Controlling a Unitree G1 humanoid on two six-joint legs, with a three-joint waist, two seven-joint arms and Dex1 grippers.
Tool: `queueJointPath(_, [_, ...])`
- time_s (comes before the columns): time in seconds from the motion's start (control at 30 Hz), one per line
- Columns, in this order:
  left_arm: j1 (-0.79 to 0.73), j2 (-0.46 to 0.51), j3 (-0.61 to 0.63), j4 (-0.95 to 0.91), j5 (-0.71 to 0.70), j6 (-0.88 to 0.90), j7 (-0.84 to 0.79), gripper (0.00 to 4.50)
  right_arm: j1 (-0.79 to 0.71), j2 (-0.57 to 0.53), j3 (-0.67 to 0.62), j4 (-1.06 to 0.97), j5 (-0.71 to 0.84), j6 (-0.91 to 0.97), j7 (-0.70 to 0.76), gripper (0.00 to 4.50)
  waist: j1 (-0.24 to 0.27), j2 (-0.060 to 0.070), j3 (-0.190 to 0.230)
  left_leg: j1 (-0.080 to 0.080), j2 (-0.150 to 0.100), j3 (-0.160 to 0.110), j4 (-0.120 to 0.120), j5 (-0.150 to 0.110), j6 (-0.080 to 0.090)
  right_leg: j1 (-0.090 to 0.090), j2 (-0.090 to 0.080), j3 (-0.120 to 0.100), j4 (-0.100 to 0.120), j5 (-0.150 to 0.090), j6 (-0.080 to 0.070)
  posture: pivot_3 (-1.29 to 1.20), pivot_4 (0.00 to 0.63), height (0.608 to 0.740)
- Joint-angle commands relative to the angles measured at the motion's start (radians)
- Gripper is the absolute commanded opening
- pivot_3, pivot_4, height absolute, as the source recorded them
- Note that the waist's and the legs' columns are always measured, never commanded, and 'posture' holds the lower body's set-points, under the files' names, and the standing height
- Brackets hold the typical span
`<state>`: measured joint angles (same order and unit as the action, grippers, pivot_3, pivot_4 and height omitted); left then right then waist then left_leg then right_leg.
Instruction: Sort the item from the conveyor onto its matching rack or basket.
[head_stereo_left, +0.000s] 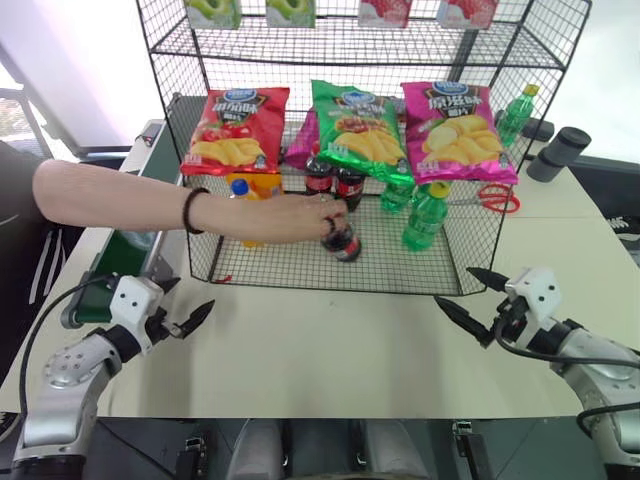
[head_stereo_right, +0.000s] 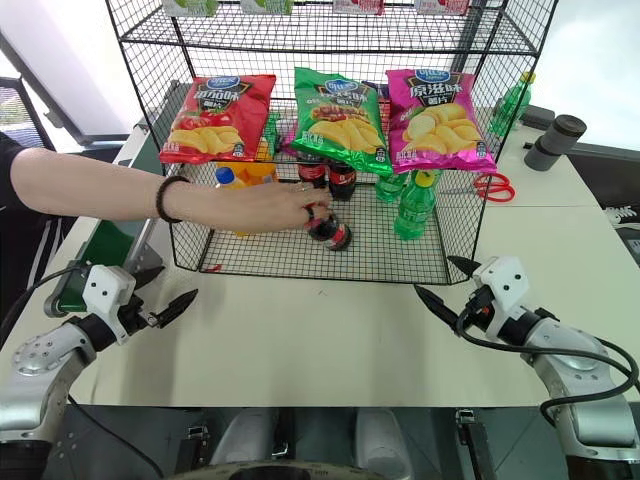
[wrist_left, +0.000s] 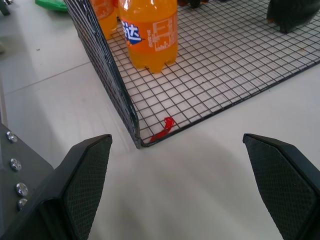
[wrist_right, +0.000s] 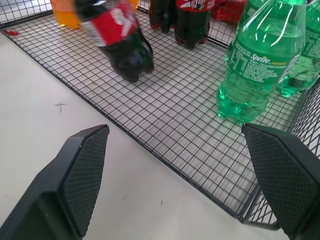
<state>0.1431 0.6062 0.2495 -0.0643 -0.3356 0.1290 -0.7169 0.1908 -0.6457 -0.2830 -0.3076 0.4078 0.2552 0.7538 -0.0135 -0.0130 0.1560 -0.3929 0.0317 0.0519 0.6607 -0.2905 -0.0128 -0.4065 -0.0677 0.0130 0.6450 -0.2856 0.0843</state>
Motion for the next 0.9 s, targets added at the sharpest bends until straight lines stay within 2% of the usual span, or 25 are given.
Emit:
queueJointPath(0.03, [0.001, 0.002, 0.007, -0.048, -0.007, 0.006, -0.001, 4.50, 0.005, -0.002, -0.024, -0.042, 0.016, 0.002, -0.004, 4.43, 0.000, 0.000, 0.000, 0.000, 0.000, 0.000, 0.000, 0.000, 0.000, 0.000, 0.000, 0.000, 0.000, 0.000, 0.000, 0.00, 0.150, 0.740])
queueJointPath(0.37, [0.019, 0.000, 0.027, -0.083, -0.034, 0.036, -0.008, 4.50, 0.001, -0.004, -0.016, -0.059, 0.016, 0.023, -0.005, 4.43, 0.000, 0.000, 0.000, 0.000, 0.000, 0.000, 0.000, 0.000, 0.000, 0.000, 0.000, 0.000, 0.000, 0.000, 0.000, 0.00, 0.150, 0.740])
queueJointPath(0.53, [0.006, -0.012, 0.072, -0.105, -0.096, 0.073, 0.013, 4.50, -0.015, -0.001, -0.008, -0.054, 0.012, 0.030, -0.009, 4.43, 0.000, 0.000, 0.000, 0.000, 0.000, 0.000, 0.000, 0.000, 0.000, 0.000, 0.000, 0.000, 0.000, 0.000, 0.000, 0.00, 0.150, 0.740])
queueJointPath(0.73, [-0.043, -0.074, 0.211, -0.058, -0.173, 0.052, 0.106, 4.50, -0.042, 0.006, 0.016, -0.050, 0.011, 0.033, -0.006, 4.43, 0.000, 0.000, 0.000, 0.000, 0.000, 0.000, 0.000, 0.000, 0.000, 0.000, 0.000, 0.000, 0.000, 0.000, 0.000, 0.00, 0.150, 0.740])
queueJointPath(0.9, [-0.107, -0.106, 0.291, 0.073, -0.066, -0.063, 0.280, 4.50, -0.108, 0.035, 0.079, -0.093, 0.025, 0.056, -0.022, 4.43, -0.001, 0.000, 0.000, 0.001, 0.000, 0.000, 0.000, 0.000, 0.000, 0.001, 0.001, -0.001, 0.001, 0.000, 0.001, 0.00, 0.150, 0.740])
